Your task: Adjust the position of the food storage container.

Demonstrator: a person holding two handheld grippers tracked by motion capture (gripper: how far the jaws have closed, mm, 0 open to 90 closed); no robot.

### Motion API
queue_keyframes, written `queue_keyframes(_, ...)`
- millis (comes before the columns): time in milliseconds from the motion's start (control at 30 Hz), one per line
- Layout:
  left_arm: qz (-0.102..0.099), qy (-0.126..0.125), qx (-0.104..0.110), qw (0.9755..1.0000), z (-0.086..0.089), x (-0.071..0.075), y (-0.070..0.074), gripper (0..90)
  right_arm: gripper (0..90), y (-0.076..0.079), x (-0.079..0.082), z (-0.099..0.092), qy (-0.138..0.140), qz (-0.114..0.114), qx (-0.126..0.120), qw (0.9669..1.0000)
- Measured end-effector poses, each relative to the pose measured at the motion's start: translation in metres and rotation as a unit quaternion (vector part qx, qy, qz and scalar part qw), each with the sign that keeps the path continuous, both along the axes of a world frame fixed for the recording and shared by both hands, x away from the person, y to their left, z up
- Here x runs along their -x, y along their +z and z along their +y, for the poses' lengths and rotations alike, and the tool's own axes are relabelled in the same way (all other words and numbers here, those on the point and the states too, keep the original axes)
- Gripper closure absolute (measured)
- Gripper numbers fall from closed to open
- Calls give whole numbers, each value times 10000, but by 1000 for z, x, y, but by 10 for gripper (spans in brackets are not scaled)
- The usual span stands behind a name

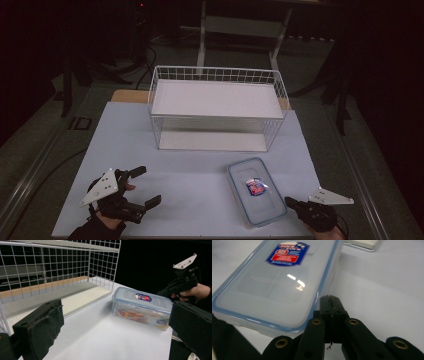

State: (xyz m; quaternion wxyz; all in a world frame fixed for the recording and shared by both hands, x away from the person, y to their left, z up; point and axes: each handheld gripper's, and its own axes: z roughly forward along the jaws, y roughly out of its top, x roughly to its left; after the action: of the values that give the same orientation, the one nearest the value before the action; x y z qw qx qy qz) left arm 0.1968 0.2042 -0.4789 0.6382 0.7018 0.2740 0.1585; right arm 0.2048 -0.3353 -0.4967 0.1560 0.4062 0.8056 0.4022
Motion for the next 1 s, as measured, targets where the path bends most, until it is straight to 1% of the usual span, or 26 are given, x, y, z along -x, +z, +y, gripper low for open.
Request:
queue_keyframes(33, 0, 0, 0, 10000, 0, 0, 0, 0, 900, 0, 0, 0, 0, 0, 0, 10000)
queue_keyframes(67, 6, -12, 12, 10000, 0, 0, 0, 0, 900, -1, 0, 5, 144, 52, -8, 9999)
queue_keyframes(100, 6, -12, 12, 10000, 0, 0, 0, 0, 900, -1, 0, 5, 144, 52, -8, 9999)
queue_keyframes(133, -3, -20, -7, 10000, -1, 0, 0, 0, 900, -1, 0, 9, 239, 80, -39, 9997)
queue_keyframes(167, -3, -20, -7, 10000, -1, 0, 0, 0, 900, -1, 0, 9, 239, 80, -39, 9997)
queue_keyframes(267, 1, -22, -6, 10000, -1, 0, 0, 0, 900, -1, -1, 17, 394, 122, -88, 9991)
queue_keyframes(300, 12, -30, 0, 10000, -1, 0, 0, 0, 900, -1, -1, 17, 394, 122, -88, 9991)
queue_keyframes(333, 17, -30, -20, 10000, -1, 0, -1, 0, 900, -1, -1, 21, 507, 118, -67, 9986)
queue_keyframes(367, 17, -30, -20, 10000, -1, 0, -1, 0, 900, -1, -1, 21, 507, 118, -67, 9986)
queue_keyframes(433, 14, -33, -16, 10000, -2, 0, -1, 0, 900, -1, 0, 25, 685, 139, -89, 9975)
queue_keyframes(533, 4, -27, -10, 10000, -2, 0, -1, 0, 900, -1, -1, 24, 712, 153, -104, 9973)
queue_keyframes(600, -6, -19, -11, 10000, -1, 0, -1, 0, 900, -2, -2, 22, 650, 177, -53, 9977)
queue_keyframes(633, -13, -15, 2, 10000, -1, 0, -1, 0, 900, -5, -3, 19, 593, 225, -40, 9980)
queue_keyframes(767, -24, -4, 21, 10000, 0, 0, 0, 0, 900, -6, -3, 18, 593, 287, -46, 9978)
queue_keyframes(833, -37, -6, 2, 10000, -1, 0, 0, 0, 900, -5, -2, 23, 711, 260, -50, 9971)
queue_keyframes(867, -38, -11, -6, 10000, -1, 0, 0, 0, 900, -4, -1, 25, 702, 228, -24, 9973)
queue_keyframes(967, -31, -23, 0, 10000, -1, 0, 0, 0, 900, -3, -1, 27, 731, 209, -105, 9970)
queue_keyframes(1000, -29, -21, 4, 10000, -1, -1, 0, 0, 900, -3, -2, 30, 800, 216, -115, 9965)
